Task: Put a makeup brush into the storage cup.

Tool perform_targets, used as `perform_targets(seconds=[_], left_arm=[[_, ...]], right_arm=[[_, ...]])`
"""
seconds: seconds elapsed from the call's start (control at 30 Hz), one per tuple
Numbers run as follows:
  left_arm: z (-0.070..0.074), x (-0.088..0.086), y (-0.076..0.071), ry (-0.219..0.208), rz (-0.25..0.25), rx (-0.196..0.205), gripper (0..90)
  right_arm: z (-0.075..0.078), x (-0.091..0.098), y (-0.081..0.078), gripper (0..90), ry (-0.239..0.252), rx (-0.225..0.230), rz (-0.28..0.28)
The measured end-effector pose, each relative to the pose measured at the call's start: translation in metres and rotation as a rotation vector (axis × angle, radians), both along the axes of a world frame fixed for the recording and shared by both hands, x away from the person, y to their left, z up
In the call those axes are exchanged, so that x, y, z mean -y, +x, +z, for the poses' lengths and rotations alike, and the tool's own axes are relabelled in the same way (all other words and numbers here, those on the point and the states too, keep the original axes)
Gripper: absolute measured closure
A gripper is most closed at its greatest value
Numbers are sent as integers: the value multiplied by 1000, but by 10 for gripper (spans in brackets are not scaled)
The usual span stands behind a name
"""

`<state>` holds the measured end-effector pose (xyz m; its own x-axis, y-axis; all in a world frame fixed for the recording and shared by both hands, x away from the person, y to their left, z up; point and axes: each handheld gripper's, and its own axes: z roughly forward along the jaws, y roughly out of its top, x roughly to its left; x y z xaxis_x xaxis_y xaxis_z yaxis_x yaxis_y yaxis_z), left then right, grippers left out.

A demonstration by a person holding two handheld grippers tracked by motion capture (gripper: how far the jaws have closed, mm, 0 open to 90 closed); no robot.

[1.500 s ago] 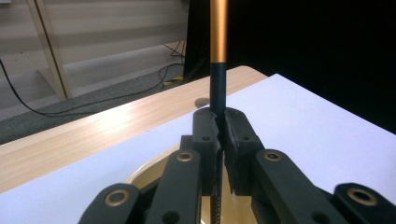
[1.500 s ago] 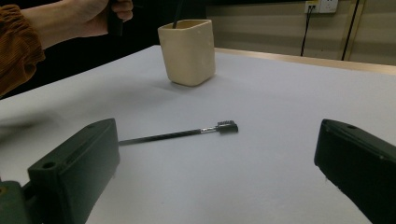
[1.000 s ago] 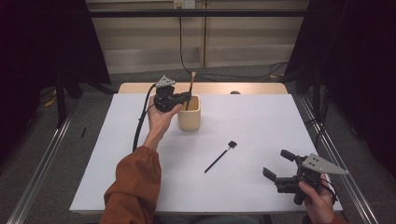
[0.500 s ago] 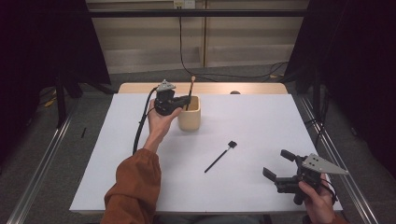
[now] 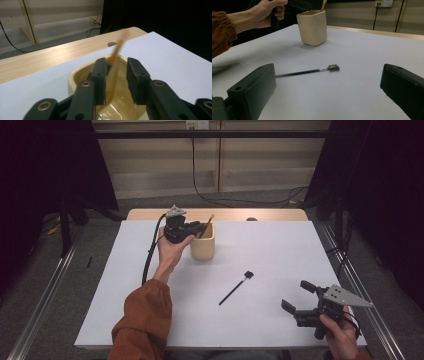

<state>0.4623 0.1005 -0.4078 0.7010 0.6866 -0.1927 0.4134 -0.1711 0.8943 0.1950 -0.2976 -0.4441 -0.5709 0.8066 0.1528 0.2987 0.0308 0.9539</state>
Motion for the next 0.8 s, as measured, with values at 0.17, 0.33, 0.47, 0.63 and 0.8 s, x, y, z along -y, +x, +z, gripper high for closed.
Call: perform_targets(seconds=[0.17, 0.33, 0.47, 0.63, 0.8], left_arm=[[2, -1, 0, -16, 15, 16, 487], [5, -1, -2, -9, 24, 38, 344], [6, -1, -3, -3, 21, 41, 157], [8, -2, -5, -19, 15, 38, 74], [13, -5, -8, -14, 4, 47, 24]], right_arm=[[0, 0, 0, 0, 1, -1, 0], [0, 0, 0, 0, -5, 2, 2], [0, 0, 0, 0, -5, 2, 1], [0, 0, 0, 0, -5, 1, 2], [0, 0, 0, 0, -1, 0, 2]])
